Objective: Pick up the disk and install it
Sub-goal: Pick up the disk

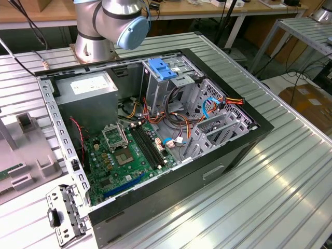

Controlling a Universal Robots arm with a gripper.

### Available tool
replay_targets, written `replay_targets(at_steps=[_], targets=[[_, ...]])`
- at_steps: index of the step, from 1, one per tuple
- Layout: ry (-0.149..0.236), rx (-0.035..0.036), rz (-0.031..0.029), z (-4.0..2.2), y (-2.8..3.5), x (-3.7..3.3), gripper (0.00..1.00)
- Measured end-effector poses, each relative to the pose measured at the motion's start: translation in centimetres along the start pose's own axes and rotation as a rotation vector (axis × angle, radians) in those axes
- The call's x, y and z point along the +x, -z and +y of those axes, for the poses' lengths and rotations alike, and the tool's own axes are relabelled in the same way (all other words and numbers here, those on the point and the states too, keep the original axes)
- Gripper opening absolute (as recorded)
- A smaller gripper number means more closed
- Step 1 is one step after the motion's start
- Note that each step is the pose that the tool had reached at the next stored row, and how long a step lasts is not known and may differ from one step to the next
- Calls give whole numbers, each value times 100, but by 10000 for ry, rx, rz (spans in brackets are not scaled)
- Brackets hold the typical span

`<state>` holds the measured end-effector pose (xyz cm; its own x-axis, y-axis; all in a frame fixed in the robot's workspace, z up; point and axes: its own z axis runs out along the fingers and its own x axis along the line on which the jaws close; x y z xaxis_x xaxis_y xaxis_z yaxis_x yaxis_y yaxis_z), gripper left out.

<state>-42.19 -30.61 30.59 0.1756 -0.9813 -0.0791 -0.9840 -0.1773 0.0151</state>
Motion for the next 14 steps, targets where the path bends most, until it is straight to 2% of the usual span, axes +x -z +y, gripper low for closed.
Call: replay_targets(at_steps=[14], targets=[[0, -4, 1, 3, -147, 11, 48]])
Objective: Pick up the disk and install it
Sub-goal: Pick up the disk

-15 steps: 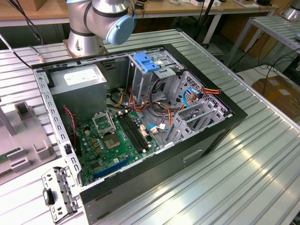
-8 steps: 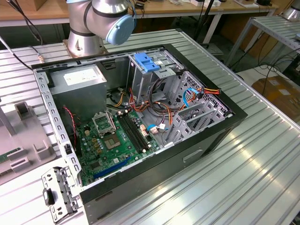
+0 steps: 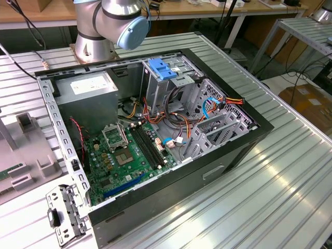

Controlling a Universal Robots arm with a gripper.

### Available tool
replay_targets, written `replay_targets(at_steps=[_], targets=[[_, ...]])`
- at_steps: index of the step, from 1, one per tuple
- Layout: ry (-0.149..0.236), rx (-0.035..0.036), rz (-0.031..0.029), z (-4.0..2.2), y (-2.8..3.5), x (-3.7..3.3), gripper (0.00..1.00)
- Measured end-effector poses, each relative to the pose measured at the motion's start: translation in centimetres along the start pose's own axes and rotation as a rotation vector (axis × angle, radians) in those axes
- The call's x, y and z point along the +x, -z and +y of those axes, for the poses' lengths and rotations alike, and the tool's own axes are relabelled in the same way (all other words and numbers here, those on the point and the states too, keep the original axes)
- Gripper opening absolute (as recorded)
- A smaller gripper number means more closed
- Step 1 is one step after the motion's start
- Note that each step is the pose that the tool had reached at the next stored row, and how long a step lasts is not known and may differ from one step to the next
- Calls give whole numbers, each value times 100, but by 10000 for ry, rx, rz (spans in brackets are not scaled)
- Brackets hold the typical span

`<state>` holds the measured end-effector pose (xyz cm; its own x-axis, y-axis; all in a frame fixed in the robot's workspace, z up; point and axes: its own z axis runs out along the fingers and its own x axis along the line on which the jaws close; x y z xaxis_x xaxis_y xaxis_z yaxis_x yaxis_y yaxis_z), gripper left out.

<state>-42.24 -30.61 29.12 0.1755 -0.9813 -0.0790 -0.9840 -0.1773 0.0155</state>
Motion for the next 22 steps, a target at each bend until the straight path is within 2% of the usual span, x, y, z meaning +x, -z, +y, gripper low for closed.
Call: replay_targets(at_steps=[5, 8, 22], targets=[[1, 3, -1, 0, -3, 0, 48], [0, 3, -1, 0, -3, 0, 38], [0, 4, -1, 0, -6, 0, 38]])
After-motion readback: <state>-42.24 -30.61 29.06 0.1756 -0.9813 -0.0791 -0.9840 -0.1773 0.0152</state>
